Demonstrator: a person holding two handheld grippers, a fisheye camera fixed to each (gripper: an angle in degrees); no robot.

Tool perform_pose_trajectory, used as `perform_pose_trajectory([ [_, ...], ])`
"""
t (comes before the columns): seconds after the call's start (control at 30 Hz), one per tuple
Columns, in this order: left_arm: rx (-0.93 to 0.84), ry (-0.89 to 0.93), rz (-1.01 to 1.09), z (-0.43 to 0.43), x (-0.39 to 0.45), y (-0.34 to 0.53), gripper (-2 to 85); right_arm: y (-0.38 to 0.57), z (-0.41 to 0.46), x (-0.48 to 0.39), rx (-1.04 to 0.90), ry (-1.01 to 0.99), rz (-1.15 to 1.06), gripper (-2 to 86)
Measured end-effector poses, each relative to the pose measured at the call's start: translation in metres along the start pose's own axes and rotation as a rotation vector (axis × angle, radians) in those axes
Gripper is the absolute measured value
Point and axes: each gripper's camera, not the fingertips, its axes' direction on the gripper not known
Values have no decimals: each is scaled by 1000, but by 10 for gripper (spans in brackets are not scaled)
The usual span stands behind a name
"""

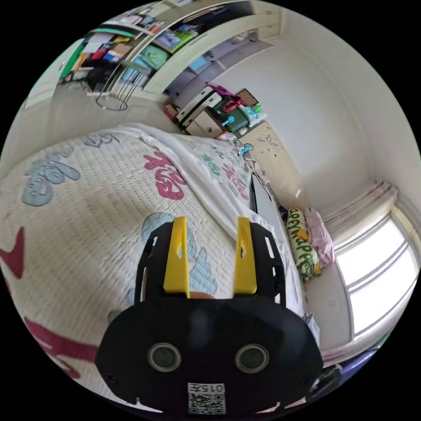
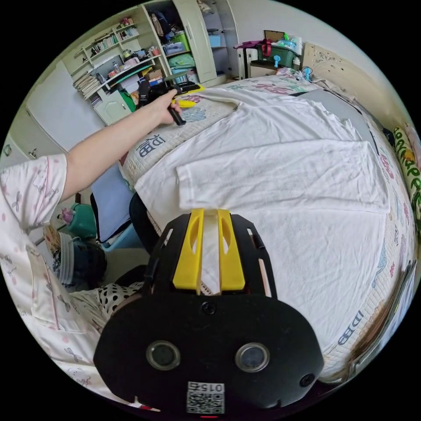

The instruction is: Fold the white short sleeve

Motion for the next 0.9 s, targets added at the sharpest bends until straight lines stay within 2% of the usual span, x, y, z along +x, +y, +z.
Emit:
perform_pose_trajectory([
  [0.1, 27, 10, -63, 43, 12, 0, 156, -19, -47, 4, 13, -17, -12, 58],
  [0.27, 154, 0, -211, 74, 17, -3, 90, -59, -129, 13, 29, -96, 20, 49],
  [0.43, 106, 180, -284, 96, 25, -29, 6, -93, -200, 1, 27, -139, 50, 44],
  [0.47, 157, 141, -197, 84, 50, -36, 0, -102, -216, -4, 16, -147, 63, 43],
  [0.53, 234, 19, 112, 63, 140, -47, -5, -115, -242, -11, 27, -175, 80, 41],
  [0.57, 259, -11, 199, 58, 168, -46, -5, -125, -258, -17, 32, -190, 91, 39],
  [0.63, 286, -49, 511, 50, 257, -31, -5, -145, -279, -29, 36, -208, 114, 37],
  [0.67, 237, -4, 806, 51, 324, -3, -4, -159, -293, -39, 32, -219, 134, 39],
  [0.73, -9, 68, 1449, 67, 433, 116, 0, -179, -319, -57, 27, -234, 161, 48],
  [0.77, -80, 56, 1604, 71, 448, 153, 1, -189, -339, -73, 32, -233, 173, 51],
  [0.8, -191, 31, 1855, 78, 462, 223, 3, -193, -350, -81, 36, -230, 176, 52],
  [0.9, -370, -3, 2148, 92, 450, 321, 7, -203, -405, -116, 60, -222, 200, 55],
])
